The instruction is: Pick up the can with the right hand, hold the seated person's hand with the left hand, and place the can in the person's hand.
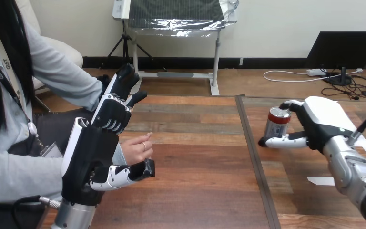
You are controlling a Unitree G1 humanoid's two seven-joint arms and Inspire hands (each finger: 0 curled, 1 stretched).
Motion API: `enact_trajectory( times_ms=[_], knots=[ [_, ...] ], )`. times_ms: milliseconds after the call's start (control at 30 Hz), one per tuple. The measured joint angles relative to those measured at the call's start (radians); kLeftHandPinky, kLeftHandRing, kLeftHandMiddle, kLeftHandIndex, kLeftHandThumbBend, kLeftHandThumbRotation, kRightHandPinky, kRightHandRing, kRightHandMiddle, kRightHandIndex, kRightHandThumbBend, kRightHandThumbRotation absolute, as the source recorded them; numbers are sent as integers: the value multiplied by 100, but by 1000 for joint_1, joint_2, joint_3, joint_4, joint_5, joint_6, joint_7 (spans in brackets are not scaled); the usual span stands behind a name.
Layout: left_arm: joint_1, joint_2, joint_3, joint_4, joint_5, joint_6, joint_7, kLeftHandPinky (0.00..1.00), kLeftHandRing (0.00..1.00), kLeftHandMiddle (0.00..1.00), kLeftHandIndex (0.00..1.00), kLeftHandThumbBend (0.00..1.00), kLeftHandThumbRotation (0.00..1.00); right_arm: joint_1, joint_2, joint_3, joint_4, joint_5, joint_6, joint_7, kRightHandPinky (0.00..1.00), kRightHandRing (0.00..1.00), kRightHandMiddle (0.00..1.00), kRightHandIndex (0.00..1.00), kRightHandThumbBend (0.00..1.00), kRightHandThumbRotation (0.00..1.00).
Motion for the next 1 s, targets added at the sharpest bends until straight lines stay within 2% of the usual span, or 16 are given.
enact_trajectory(
  times_ms=[467, 1000],
  knots=[
    [-5, 0, 1, 2, -1, 0, -6, 88, 97, 99, 96, 100, 51, 2, -6, -5, 0, 18, 6, -16, 90, 93, 90, 90, 100, 66],
    [-5, -1, 1, 6, -2, -1, -18, 88, 96, 99, 95, 100, 51, 2, -6, -18, 0, 36, 21, -19, 92, 96, 93, 95, 100, 65]
  ],
)
